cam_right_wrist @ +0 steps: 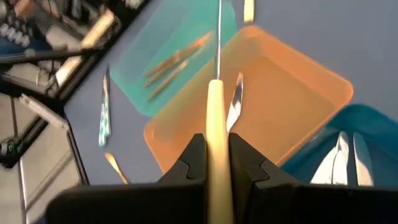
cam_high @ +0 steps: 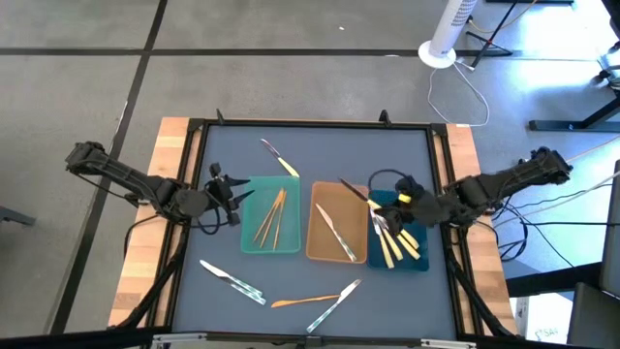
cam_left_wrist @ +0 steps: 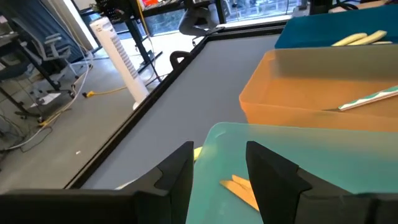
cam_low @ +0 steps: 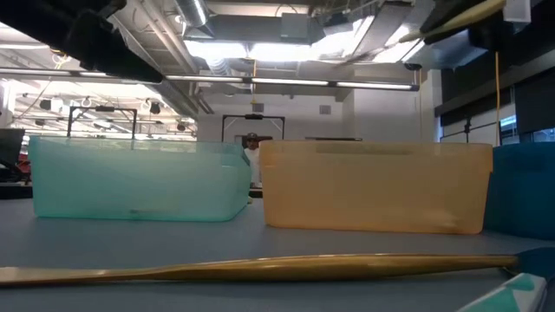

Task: Sort silverware by color (type)
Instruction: Put the yellow knife into the blue bin, then put the gold knife into the green bin

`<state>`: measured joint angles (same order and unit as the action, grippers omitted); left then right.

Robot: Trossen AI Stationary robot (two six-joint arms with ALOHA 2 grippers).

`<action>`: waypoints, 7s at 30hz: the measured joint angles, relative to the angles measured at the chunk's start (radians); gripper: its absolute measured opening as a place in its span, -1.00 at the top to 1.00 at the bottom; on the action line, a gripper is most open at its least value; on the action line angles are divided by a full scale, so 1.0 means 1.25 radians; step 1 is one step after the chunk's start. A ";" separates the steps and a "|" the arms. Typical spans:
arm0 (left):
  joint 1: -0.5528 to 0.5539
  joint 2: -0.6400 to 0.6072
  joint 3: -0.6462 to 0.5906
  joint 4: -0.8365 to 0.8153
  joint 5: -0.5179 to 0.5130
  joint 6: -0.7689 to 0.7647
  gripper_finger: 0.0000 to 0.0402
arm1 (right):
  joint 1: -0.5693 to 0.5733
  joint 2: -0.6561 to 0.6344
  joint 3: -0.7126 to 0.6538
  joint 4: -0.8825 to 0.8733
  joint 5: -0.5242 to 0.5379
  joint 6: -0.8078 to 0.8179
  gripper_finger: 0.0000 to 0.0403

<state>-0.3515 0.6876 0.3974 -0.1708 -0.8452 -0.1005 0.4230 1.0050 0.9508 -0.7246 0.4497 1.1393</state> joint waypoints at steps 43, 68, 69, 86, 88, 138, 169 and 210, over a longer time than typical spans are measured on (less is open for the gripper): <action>0.127 0.000 0.000 -0.001 0.028 0.005 0.30 | 0.368 0.412 -0.041 -0.397 0.091 0.664 0.92; 0.141 0.000 0.000 -0.001 0.041 0.005 0.30 | 0.368 0.567 -0.038 -0.352 0.074 0.686 0.92; 0.141 0.000 0.000 -0.001 0.041 0.005 0.30 | 0.368 0.567 -0.038 -0.352 0.074 0.686 0.92; 0.141 0.000 0.000 -0.001 0.041 0.005 0.30 | 0.368 0.568 -0.040 -0.343 0.065 0.682 0.61; 0.141 0.000 0.000 -0.001 0.041 0.005 0.30 | 0.368 0.568 -0.040 -0.342 0.065 0.681 0.56; 0.141 0.000 0.000 -0.001 0.041 0.004 0.30 | 0.367 0.475 0.362 -0.417 0.167 0.343 0.47; 0.141 0.000 0.000 -0.001 0.092 0.004 0.30 | 0.221 0.722 0.366 0.321 -0.034 -0.432 0.47; 0.141 0.000 0.000 -0.018 0.092 0.004 0.30 | 0.179 0.850 0.366 0.349 -0.119 -0.518 0.47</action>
<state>-0.1750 0.6880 0.3976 -0.1936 -0.7303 -0.0959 0.6470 2.0678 1.4086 -0.2882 0.3008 0.4915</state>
